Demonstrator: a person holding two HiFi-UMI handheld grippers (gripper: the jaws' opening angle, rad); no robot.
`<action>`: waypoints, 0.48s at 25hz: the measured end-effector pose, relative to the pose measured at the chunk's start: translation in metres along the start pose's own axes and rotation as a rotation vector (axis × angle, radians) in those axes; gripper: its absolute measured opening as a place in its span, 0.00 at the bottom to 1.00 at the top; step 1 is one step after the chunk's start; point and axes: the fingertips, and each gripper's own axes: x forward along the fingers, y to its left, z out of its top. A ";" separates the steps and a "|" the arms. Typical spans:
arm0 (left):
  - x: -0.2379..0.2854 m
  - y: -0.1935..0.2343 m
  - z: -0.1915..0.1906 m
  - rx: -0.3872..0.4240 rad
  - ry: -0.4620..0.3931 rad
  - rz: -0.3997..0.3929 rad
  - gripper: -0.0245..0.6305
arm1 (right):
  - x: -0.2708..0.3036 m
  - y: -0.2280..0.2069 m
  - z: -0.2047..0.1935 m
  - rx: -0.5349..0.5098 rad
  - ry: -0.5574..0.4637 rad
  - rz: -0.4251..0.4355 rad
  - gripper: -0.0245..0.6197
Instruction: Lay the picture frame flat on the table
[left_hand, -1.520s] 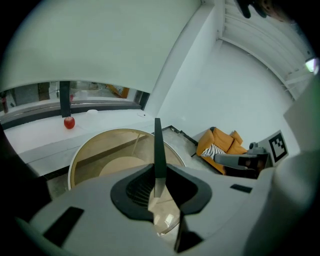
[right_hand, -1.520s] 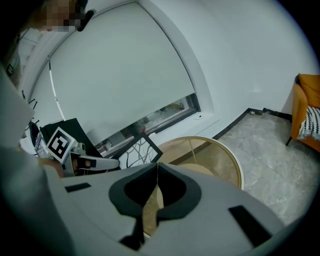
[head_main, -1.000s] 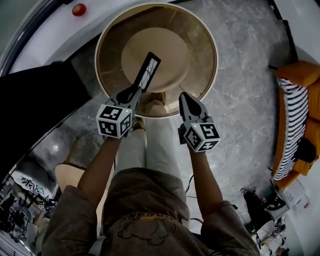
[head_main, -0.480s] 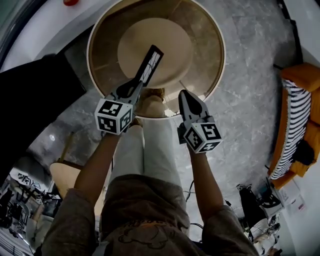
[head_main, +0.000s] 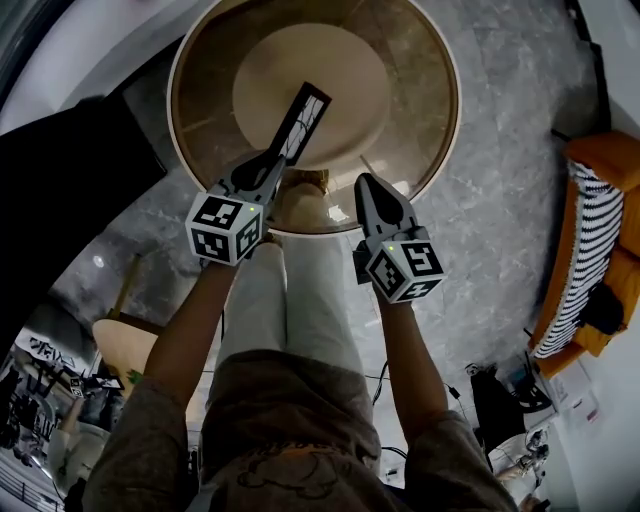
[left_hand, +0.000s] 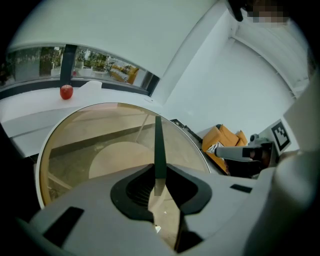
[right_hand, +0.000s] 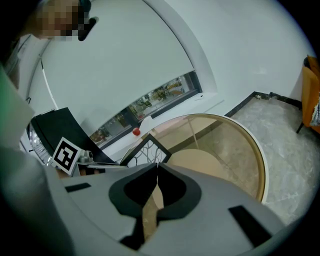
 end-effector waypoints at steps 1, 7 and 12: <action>0.001 0.000 0.000 -0.001 -0.001 0.000 0.16 | 0.001 0.000 0.001 0.000 0.001 0.002 0.07; 0.007 0.002 0.002 -0.011 -0.010 -0.005 0.16 | 0.009 -0.001 -0.001 0.008 0.009 0.009 0.07; 0.007 0.009 0.005 -0.024 -0.026 0.002 0.16 | 0.014 0.001 -0.003 0.007 0.014 0.013 0.07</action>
